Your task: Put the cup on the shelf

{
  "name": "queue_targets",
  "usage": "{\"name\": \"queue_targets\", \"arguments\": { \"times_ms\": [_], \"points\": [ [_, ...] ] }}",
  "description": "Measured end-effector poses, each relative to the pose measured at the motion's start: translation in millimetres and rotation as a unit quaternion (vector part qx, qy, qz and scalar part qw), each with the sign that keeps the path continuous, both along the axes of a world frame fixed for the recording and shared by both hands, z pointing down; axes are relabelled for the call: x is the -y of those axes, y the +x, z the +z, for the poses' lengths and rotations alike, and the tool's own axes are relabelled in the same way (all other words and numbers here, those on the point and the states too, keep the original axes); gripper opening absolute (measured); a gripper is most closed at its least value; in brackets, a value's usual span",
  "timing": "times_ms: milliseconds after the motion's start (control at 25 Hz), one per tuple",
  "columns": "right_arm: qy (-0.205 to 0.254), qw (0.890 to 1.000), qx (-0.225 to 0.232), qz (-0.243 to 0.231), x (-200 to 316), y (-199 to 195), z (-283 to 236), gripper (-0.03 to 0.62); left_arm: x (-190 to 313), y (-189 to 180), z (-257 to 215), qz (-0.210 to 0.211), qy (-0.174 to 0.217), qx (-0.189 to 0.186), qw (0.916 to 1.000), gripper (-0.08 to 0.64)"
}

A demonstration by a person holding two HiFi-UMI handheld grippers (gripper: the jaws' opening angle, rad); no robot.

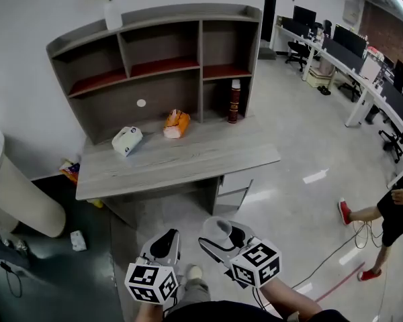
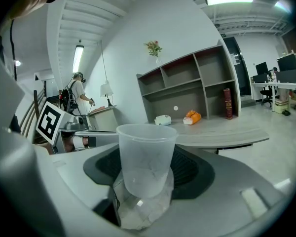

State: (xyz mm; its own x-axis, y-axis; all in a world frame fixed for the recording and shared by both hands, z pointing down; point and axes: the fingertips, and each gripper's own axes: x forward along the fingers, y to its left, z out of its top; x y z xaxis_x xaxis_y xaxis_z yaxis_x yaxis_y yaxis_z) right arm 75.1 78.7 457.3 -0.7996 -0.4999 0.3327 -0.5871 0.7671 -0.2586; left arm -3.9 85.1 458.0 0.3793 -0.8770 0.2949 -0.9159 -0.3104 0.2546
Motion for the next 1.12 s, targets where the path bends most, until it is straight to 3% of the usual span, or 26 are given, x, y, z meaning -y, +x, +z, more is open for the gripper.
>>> {"name": "queue_targets", "arguments": {
  "times_ms": [680,1120],
  "points": [
    [0.018,1.000,-0.005,-0.005,108,-70,-17,0.287,105,-71,-11,0.001,0.005,0.009,1.0000,0.021],
    [0.032,0.999,-0.010,-0.011,158,-108,-22,0.287,140,-109,-7,-0.005,-0.001,0.015,0.9999,0.035]
  ]
}}
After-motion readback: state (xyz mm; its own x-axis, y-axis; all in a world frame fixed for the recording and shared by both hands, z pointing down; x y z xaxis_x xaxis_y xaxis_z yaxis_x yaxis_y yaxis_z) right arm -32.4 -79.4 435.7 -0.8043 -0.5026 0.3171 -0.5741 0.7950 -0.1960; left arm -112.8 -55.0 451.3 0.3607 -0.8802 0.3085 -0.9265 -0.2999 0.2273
